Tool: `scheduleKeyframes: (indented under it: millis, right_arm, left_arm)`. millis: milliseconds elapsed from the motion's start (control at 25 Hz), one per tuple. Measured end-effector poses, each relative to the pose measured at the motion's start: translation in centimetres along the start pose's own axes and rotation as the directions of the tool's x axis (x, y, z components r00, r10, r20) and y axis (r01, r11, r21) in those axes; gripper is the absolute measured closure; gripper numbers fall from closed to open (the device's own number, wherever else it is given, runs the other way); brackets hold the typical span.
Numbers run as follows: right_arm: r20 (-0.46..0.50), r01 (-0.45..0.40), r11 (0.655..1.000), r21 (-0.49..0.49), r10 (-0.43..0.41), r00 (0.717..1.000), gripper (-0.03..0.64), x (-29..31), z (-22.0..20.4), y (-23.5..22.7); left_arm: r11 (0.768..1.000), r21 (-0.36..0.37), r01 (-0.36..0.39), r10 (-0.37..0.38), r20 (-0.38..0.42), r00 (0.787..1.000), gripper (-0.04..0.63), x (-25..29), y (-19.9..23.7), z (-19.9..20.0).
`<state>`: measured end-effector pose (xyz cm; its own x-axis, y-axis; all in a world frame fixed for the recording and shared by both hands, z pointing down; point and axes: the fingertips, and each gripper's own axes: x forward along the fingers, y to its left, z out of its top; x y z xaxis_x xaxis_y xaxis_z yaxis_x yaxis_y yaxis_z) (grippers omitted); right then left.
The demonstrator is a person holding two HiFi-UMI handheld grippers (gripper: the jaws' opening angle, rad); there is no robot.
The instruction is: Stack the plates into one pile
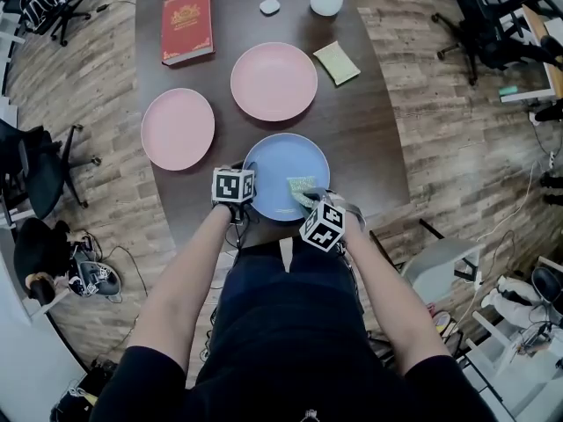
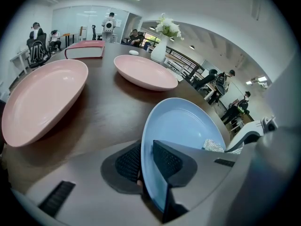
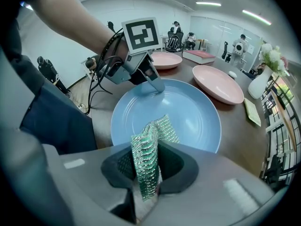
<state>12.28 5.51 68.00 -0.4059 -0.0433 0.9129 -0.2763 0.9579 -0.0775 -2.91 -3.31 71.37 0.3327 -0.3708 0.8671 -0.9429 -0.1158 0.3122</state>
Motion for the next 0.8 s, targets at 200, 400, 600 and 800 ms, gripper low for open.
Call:
scheduleKeyframes:
  millis: [200,400,600,800]
  right_arm:
    - [-0.008,-0.011,1.0,0.007,0.011,1.0,0.534,0.4,-0.1,0.2]
    - [-0.026,-0.035,0.999,0.029,0.036,0.999,0.532,0.9,0.0,0.4]
    - [-0.047,-0.09,0.994,0.063,0.093,0.995,0.532,1.4,0.1,1.0]
    - [-0.056,-0.157,0.983,0.1,0.163,0.985,0.532,2.2,0.7,2.4]
  left_arm:
    - [0.998,-0.056,0.018,-0.017,0.017,1.0,0.542,0.2,0.1,-0.2]
    - [0.994,-0.105,0.032,-0.029,0.035,0.999,0.552,0.1,0.4,0.0]
    - [0.991,-0.125,0.042,-0.036,0.05,0.998,0.557,0.0,0.4,0.2]
    - [0.987,-0.15,0.064,-0.056,0.059,0.997,0.558,0.2,0.3,0.1]
